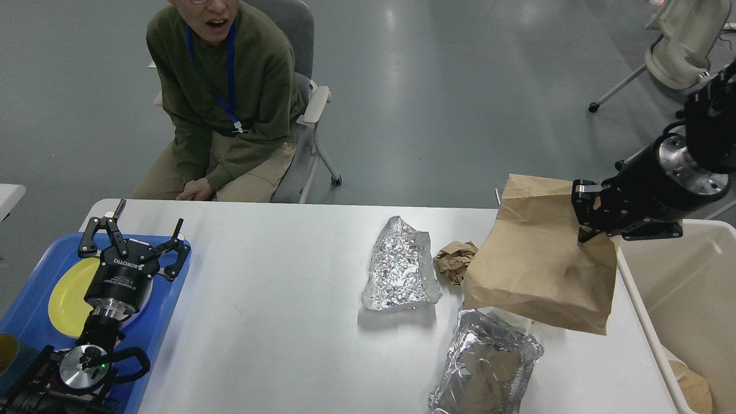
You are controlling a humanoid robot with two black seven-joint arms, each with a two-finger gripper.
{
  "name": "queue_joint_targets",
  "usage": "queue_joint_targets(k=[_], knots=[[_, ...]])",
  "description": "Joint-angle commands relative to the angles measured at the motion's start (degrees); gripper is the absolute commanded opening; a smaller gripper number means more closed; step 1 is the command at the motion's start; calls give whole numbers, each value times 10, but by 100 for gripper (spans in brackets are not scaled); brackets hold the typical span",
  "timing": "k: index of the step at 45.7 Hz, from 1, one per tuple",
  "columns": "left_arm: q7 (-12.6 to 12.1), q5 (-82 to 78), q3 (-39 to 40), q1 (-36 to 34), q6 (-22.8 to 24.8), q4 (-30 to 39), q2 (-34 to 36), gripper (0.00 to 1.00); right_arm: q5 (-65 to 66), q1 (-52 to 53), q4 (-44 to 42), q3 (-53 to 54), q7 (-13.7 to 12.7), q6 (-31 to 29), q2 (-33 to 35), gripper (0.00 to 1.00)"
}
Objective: Tidy desktop
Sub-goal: 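Carry the brown paper bag into the white bin and release, then move the right gripper back over the crumpled foil sheet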
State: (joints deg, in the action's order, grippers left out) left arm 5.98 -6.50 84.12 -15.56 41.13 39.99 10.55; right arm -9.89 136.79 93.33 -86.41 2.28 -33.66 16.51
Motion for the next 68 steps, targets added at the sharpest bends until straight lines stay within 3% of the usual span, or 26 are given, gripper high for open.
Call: queue_joint_targets(k=[1,10,17,29,34,41,42,45,51,68], knots=[[0,0,0,0,0,0,0,96,0,-6,-16,-19,-3,4,24,0],[0,0,1,0,-1,0,0,96,2,-85,-117,-58,-7,3,136,0],[1,0,0,0,-1,0,0,96,7,-221,-269,-49,-6,3,229,0],[0,0,1,0,-1,0,0,96,7,-469,-496,62,-6,19,313,0],[0,0,1,0,0,0,0,96,-1,-628,-587,134,-5,96,291,0],[0,0,1,0,0,0,0,96,-6,-870,-682,338,-5,305,250,0],[0,0,1,0,0,0,0,96,-6,-946,-725,391,-5,354,213,0],[0,0,1,0,0,0,0,96,-6,-1017,-792,428,-5,398,153,0],[0,0,1,0,0,0,0,96,-8,-1094,-916,445,-7,416,63,0],[0,0,1,0,0,0,0,96,-9,-1104,-927,447,-11,425,14,0]])
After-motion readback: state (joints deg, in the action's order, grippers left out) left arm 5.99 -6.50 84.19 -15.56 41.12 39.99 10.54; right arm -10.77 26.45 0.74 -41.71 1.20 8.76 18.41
